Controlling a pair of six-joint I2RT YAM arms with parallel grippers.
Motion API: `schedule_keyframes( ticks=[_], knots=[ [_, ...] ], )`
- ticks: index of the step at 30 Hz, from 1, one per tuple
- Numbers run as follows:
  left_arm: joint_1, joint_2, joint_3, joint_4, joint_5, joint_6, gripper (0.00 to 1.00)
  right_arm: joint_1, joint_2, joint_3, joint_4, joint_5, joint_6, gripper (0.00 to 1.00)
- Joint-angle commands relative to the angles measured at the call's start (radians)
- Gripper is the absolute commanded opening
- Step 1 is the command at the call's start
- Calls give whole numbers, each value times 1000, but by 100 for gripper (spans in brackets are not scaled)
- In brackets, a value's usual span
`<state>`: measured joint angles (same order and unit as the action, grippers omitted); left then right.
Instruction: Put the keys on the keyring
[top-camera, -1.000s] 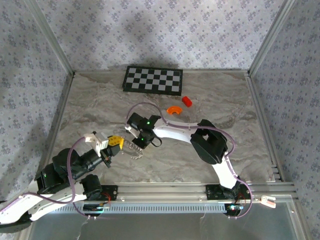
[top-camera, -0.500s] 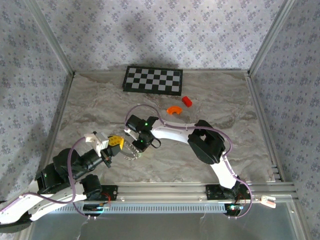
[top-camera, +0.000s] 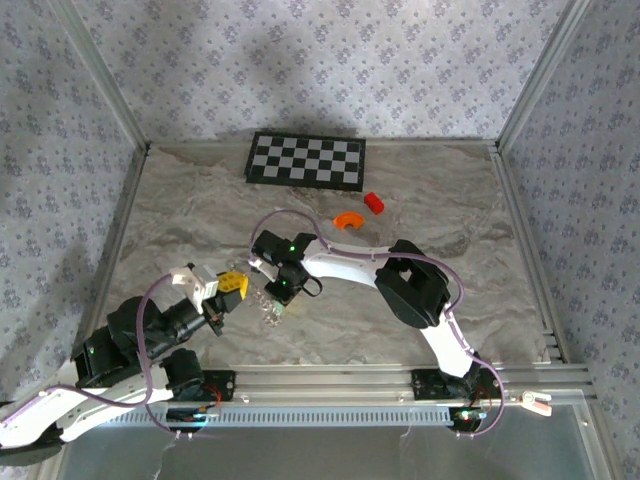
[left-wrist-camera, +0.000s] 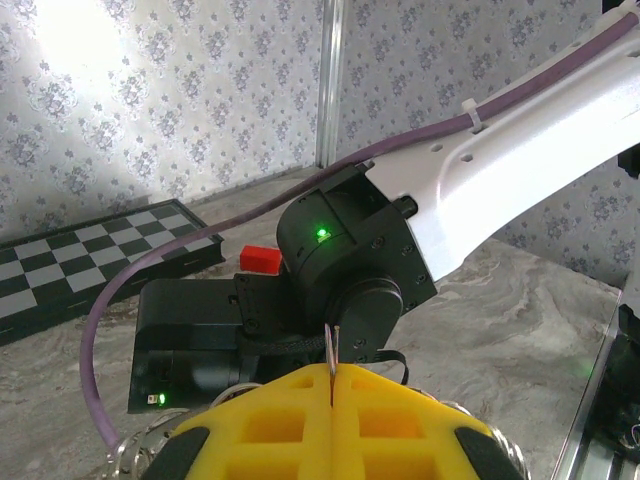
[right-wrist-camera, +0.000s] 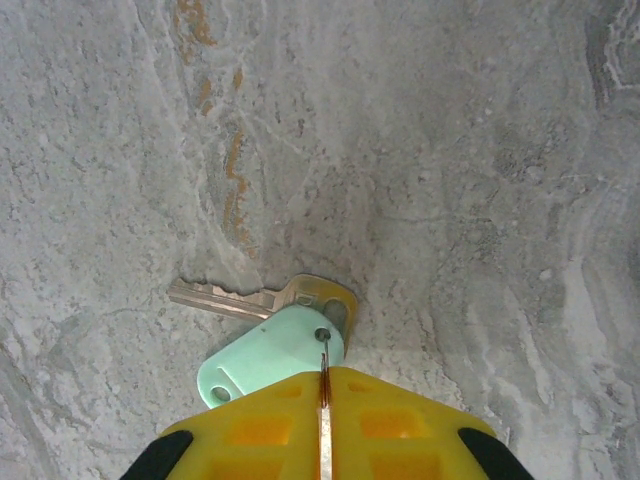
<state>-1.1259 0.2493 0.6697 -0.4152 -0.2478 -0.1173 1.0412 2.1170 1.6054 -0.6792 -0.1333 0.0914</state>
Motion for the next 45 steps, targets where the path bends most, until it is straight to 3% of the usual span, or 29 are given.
schedule_keyframes(
  ticks=[1,11,33,45],
  knots=[
    [1,-12,8,64,-3,0,0,-1,18,19,-40,14,-15,9],
    [2,-13,8,63,-8,0,0,-5,-17,-17,-33,18,-5,0],
    [2,-5,6,67,9,5,0,-56,-430,-549,72,57,128,0],
    [1,-10,6,66,17,5,0,-57,-447,-588,69,85,163,0]
  ],
)
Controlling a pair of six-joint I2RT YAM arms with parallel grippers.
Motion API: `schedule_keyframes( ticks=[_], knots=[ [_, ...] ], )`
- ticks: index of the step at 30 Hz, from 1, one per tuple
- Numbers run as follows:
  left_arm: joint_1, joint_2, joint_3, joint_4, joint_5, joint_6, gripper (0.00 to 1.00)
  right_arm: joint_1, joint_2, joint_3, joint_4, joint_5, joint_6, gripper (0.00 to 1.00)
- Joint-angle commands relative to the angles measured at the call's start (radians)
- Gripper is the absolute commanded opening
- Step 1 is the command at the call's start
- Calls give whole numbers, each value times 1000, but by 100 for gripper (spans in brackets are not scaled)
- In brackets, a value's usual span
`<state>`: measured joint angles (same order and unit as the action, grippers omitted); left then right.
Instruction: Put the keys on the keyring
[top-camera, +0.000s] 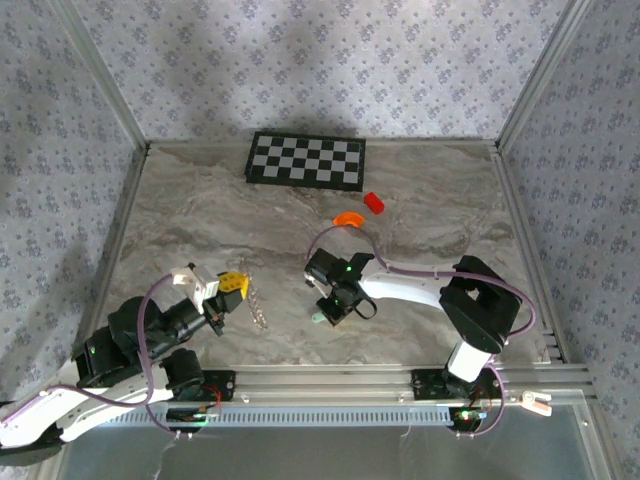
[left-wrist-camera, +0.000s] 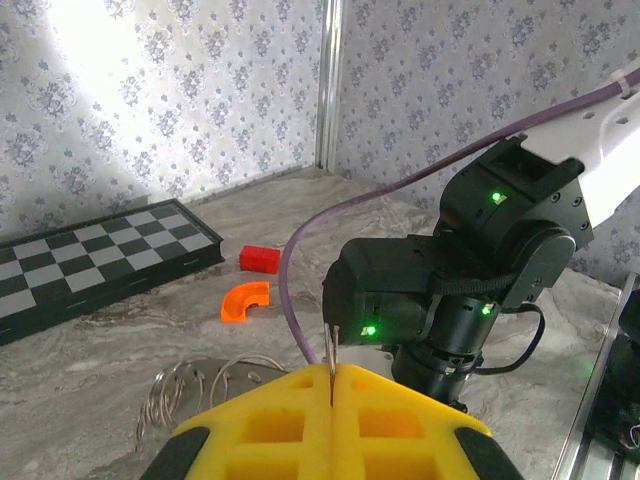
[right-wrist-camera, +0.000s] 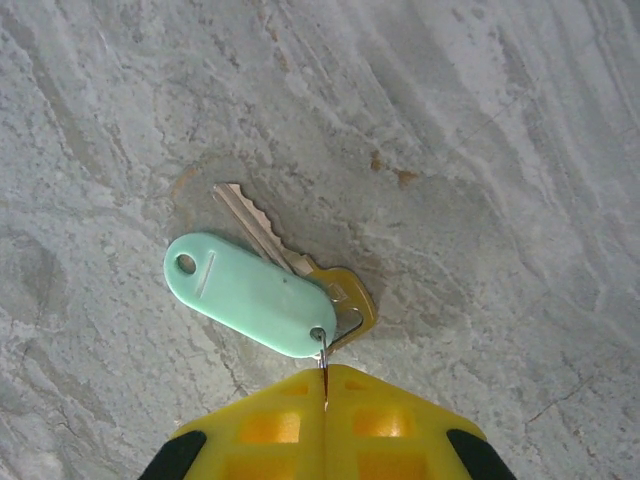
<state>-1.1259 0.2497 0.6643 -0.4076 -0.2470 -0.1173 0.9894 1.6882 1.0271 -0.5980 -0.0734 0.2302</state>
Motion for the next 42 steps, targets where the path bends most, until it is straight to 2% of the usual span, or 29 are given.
schedule_keyframes(
  ticks=[1,5,10,13,19,30,42],
  knots=[
    [2,-9,12,60,18,5,0,-5,-17,-9,-14,27,26,0],
    [2,-11,11,58,22,4,0,-4,-30,-7,-14,27,32,11],
    [2,-10,8,61,24,4,0,-5,-50,-10,-13,7,35,31],
    [2,-11,7,61,27,4,0,-12,-50,-10,-20,-10,37,35],
    [1,-12,7,63,30,4,0,-25,-26,20,-39,-14,20,36],
    [2,-13,4,65,32,3,0,-5,41,86,-80,-32,-21,29],
    [2,-12,4,64,35,3,0,12,94,119,-115,21,-33,21]
  ],
)
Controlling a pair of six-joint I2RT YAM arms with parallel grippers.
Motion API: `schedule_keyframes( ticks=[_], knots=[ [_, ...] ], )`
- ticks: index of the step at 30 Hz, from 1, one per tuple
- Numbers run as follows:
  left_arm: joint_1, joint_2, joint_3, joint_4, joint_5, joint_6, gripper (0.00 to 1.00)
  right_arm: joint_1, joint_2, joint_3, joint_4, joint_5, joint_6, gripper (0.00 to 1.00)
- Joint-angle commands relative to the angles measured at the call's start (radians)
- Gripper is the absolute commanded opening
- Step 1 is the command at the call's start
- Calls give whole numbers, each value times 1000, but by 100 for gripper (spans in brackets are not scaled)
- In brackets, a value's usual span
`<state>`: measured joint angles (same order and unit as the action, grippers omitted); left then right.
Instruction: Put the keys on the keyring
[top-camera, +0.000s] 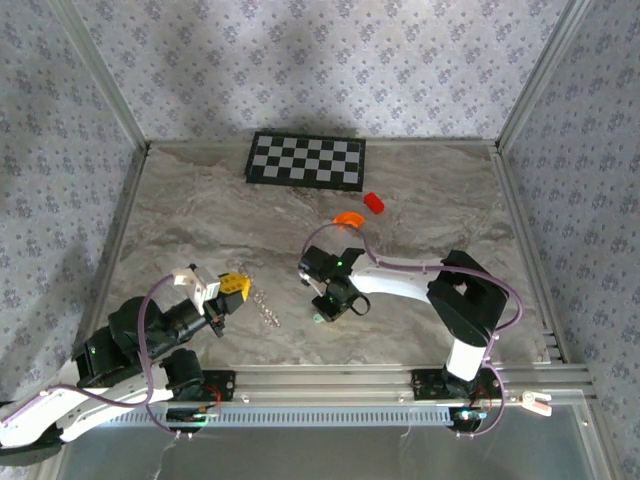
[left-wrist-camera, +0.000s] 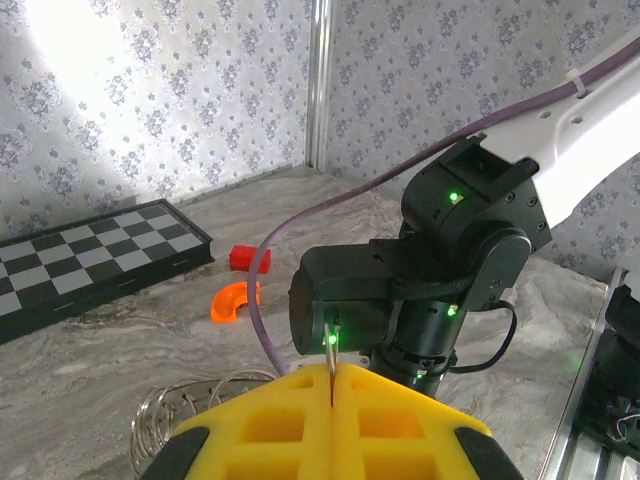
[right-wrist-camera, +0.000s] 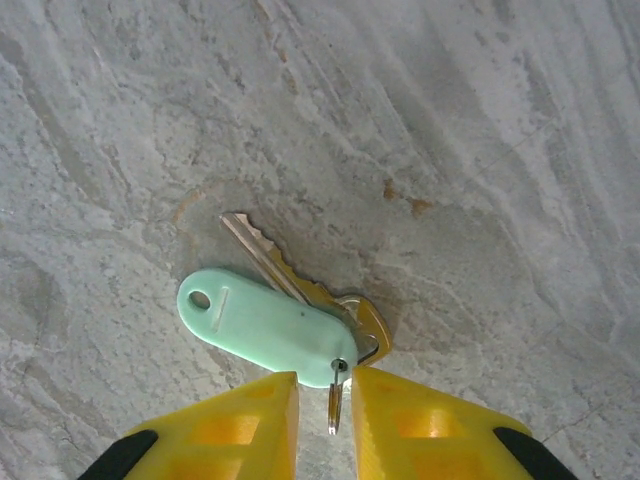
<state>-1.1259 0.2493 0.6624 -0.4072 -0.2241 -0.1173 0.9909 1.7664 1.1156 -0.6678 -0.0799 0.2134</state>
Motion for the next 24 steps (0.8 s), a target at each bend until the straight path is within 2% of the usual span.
schedule_keyframes(
  ticks=[1,9,18,24],
  knots=[
    [2,-14,6,64,12,3,0,10,16,29,-46,31,-17,19],
    [2,-13,6,66,13,4,0,14,8,28,-62,65,-21,7],
    [2,-13,6,64,15,3,0,21,-45,12,-46,85,-44,0],
    [2,-14,10,65,25,3,0,50,-199,-47,48,103,-93,0]
  ],
)
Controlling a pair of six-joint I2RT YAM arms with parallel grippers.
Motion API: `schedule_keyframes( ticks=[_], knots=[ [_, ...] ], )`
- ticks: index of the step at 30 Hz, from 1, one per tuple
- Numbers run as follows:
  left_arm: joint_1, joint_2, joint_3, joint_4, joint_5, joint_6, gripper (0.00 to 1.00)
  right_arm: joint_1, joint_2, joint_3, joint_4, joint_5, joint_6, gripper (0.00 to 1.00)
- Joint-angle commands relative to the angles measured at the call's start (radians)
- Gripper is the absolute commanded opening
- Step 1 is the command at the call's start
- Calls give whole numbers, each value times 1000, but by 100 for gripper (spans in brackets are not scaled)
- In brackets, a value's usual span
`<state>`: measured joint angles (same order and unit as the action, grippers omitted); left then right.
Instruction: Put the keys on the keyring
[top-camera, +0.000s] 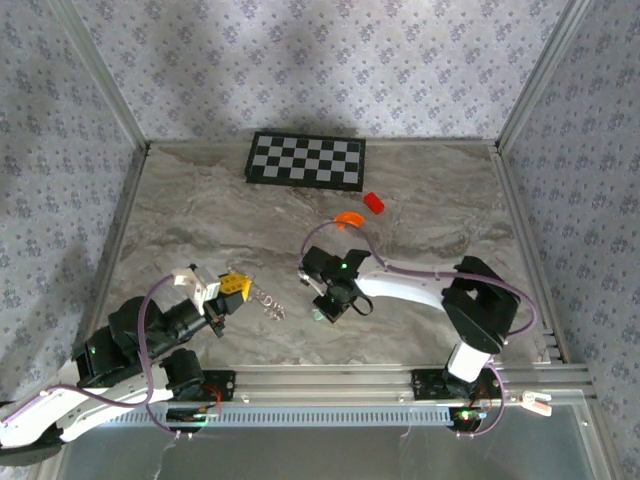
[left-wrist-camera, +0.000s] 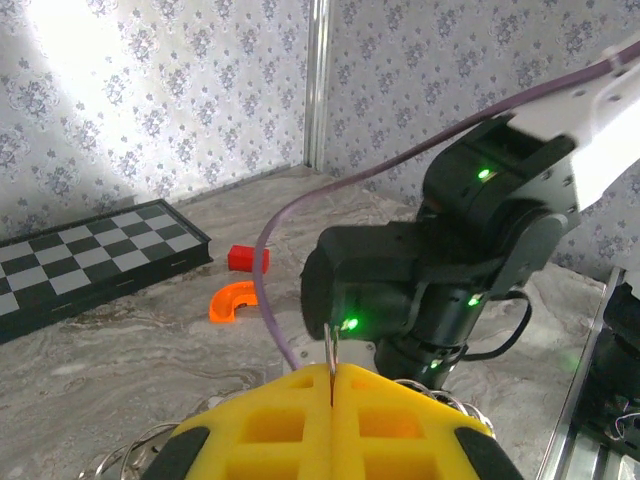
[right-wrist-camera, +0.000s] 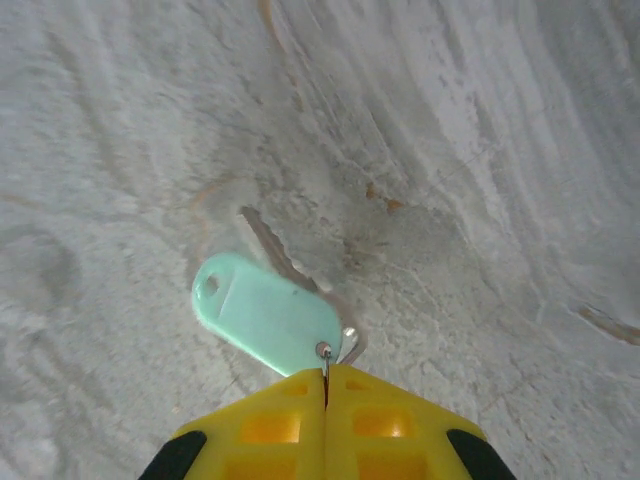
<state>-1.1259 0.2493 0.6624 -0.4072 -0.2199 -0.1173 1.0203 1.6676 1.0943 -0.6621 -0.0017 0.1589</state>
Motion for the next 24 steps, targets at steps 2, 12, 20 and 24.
schedule_keyframes(
  ticks=[2,12,20,24],
  knots=[
    [1,-13,11,67,23,3,0,34,-176,-58,102,19,-68,0],
    [1,-9,20,80,80,11,0,32,-540,-229,410,-168,-142,0],
    [2,2,37,135,254,39,0,13,-730,-249,643,-413,-97,0],
    [2,12,42,174,367,58,0,-14,-787,-276,787,-509,-44,0]
  ],
)
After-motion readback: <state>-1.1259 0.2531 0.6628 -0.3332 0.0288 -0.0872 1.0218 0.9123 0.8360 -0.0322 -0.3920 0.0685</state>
